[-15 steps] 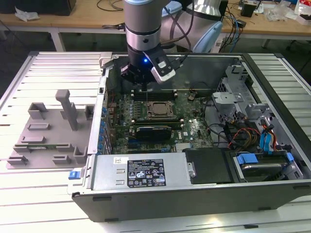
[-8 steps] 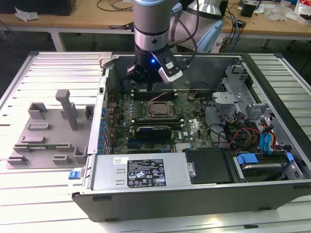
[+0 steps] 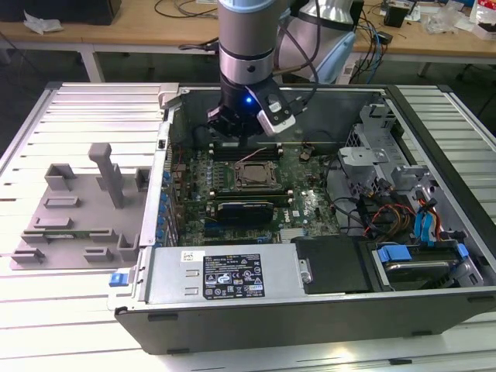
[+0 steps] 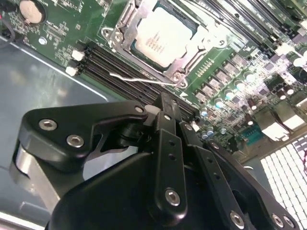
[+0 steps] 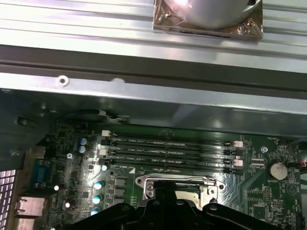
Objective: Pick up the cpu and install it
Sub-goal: 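Install the first cpu locking lever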
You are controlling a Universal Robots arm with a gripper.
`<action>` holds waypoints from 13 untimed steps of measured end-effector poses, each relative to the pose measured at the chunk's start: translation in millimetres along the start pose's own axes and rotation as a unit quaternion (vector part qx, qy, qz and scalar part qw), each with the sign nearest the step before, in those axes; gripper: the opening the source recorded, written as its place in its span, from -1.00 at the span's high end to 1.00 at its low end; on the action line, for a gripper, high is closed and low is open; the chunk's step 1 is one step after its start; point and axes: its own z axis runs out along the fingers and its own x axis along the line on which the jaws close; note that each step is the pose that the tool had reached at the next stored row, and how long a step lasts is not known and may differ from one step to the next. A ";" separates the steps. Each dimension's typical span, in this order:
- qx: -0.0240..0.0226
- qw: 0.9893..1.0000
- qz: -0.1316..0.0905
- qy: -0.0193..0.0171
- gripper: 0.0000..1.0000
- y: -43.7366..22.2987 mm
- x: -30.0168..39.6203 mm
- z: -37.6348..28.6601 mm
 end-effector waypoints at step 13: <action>0.023 1.000 0.018 0.000 0.79 16.2 -16.1 26.0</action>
